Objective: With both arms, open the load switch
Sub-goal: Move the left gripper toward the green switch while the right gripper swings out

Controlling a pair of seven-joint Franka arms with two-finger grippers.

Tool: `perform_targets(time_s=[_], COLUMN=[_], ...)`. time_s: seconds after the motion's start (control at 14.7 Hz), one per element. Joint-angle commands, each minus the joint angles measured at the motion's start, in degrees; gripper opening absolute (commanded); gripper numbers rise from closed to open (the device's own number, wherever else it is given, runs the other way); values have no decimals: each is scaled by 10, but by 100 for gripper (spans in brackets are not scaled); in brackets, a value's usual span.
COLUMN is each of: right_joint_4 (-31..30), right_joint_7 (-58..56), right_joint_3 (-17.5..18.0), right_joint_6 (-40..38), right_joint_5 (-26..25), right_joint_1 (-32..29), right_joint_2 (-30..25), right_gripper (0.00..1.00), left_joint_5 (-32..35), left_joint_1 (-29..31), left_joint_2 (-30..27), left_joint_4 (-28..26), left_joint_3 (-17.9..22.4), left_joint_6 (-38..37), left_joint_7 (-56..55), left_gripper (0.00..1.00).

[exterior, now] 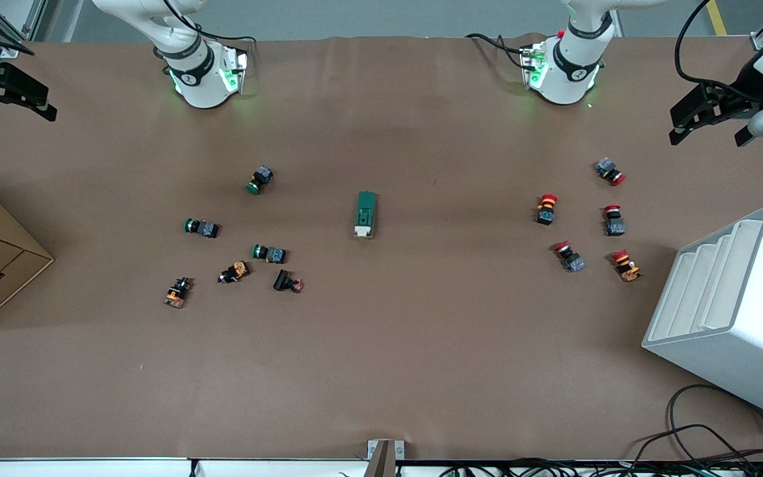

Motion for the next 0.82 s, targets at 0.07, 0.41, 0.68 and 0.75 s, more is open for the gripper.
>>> perform_targets(time_s=[0.07, 0.41, 0.68, 0.75], right_joint_4=[-1, -1, -1, -1], right_joint_7=[4, 6, 10, 7], right_joint_3=[-2, -3, -3, -2], right_joint_6=[-3, -3, 1, 4], right_joint_5=[0, 0, 4, -2], right_joint_1=[-3, -3, -6, -2], right_joint_2=[-8, -6, 12, 41], right_gripper=[100, 100, 100, 100], left_joint_5=[-10, -34, -29, -25], left_joint_1=[0, -14, -19, -20], left_joint_2=[-4, 24, 86, 103], left_joint_4=[3, 13, 5, 0], left_joint_3=[1, -18, -112, -138], left_joint_6=[-1, 5, 69, 85], left_joint_7=[7, -7, -36, -69], left_gripper=[100, 100, 100, 100])
